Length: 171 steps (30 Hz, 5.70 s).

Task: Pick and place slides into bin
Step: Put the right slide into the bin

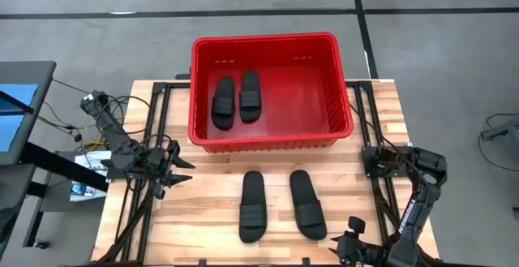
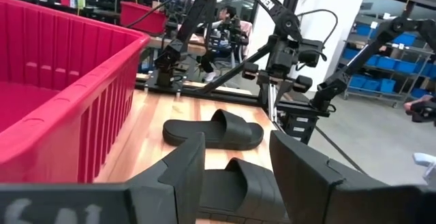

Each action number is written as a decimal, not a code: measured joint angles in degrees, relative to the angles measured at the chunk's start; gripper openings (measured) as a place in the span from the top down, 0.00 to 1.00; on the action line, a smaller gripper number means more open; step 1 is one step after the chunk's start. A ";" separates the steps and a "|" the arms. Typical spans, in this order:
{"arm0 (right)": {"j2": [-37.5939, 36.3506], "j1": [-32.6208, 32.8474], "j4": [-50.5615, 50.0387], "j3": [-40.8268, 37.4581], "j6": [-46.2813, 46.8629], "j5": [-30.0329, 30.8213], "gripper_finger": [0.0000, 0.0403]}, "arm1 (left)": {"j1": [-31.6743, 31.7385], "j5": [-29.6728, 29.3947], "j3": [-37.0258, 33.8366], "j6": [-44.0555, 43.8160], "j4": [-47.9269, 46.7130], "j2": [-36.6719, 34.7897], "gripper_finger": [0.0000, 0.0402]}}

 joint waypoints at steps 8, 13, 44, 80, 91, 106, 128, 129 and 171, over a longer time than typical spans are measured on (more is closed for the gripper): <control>0.00 -3.46 4.88 -3.42 -7.96 -4.35 0.70 | -0.11 -0.83 -0.02 -2.53 -0.04 0.02 0.61; 0.00 -6.46 8.62 -5.19 -15.20 -7.39 0.70 | -0.11 -0.83 0.00 -2.93 -0.07 0.02 0.61; 5.30 -13.01 13.95 -5.57 -30.12 -17.54 0.70 | -0.10 -0.79 0.00 -5.78 -0.65 0.05 0.61; 1.53 -13.13 -1.36 9.37 -34.07 -17.07 1.00 | -0.09 3.17 0.00 -22.27 -4.00 5.89 0.61; 1.42 -13.01 -14.55 27.25 -43.43 -13.53 1.00 | -0.09 3.13 0.00 -22.58 -3.45 6.67 0.61; 0.86 -15.83 -34.63 49.91 -58.71 -1.68 1.00 | -0.09 3.15 0.00 -22.56 -3.45 6.67 0.61; -12.31 -60.88 -34.66 51.85 -91.23 -4.68 1.00 | -0.09 3.19 0.04 -21.45 -2.45 6.67 0.61; -12.35 -63.46 -34.44 51.15 -92.12 -6.05 1.00 | -0.09 3.17 0.04 -21.45 -2.42 6.67 0.61; -12.17 -87.73 1.92 11.33 -106.92 -29.10 1.00 | -0.07 2.69 2.32 -6.17 14.10 6.64 0.61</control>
